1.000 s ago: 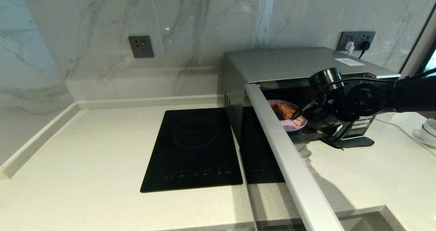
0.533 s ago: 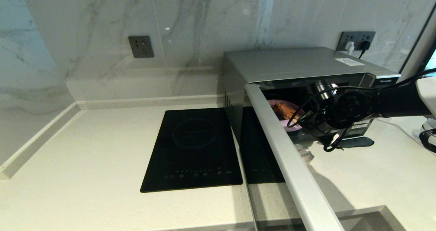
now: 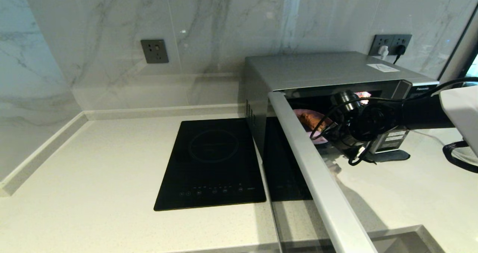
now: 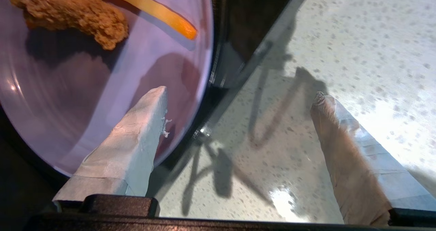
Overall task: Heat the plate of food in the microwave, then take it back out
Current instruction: Take the plate out of the microwave
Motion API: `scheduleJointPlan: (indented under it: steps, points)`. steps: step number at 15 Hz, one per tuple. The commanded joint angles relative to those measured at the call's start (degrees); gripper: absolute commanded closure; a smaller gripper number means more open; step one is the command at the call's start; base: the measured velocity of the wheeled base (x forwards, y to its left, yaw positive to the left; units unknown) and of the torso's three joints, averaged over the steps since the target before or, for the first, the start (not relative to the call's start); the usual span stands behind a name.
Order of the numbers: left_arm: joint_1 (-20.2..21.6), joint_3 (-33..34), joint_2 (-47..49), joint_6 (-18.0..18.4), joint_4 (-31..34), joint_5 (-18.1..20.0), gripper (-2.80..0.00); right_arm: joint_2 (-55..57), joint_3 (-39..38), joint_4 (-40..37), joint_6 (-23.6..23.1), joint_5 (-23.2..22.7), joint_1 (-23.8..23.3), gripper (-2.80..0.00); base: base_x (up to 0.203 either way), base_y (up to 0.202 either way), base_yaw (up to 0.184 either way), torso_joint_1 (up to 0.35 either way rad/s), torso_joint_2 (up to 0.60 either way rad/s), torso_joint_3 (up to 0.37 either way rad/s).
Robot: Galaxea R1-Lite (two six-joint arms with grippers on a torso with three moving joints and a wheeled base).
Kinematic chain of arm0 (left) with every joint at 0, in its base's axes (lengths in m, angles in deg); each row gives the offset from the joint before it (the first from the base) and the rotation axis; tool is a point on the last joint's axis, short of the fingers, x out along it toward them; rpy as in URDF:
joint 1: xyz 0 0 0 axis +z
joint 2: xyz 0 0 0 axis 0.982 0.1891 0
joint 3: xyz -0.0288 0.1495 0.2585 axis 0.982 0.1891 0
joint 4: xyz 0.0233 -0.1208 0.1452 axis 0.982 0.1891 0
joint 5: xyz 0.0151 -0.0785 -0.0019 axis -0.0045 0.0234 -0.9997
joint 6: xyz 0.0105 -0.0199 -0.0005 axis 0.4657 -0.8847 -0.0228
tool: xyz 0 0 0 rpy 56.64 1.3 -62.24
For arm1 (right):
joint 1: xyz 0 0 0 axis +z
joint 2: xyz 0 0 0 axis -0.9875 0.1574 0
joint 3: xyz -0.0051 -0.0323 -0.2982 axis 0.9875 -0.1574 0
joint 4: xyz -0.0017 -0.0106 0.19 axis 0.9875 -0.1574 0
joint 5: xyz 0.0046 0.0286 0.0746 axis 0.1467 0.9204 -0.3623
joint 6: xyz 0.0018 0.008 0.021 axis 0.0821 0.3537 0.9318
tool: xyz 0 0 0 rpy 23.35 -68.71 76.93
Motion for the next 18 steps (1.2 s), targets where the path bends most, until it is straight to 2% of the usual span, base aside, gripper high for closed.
scheduleJointPlan:
  steps: [1,8,18]
  points:
    - [0.0,0.0,0.0,-0.1,0.0,0.0,0.00,1.6,0.7,-0.2,0.3,0.1,0.1,-2.80,0.000,0.000,0.000,0.000,0.00,0.000]
    - [0.0,0.0,0.0,-0.1,0.0,0.0,0.00,1.5,-0.1,-0.3,0.2,0.1,0.1,-2.80,0.000,0.000,0.000,0.000,0.00,0.000]
    - [0.0,0.0,0.0,-0.1,0.0,0.0,0.00,-2.8,-5.5,-0.5,1.2,1.8,0.0,-2.80,0.000,0.000,0.000,0.000,0.00,0.000]
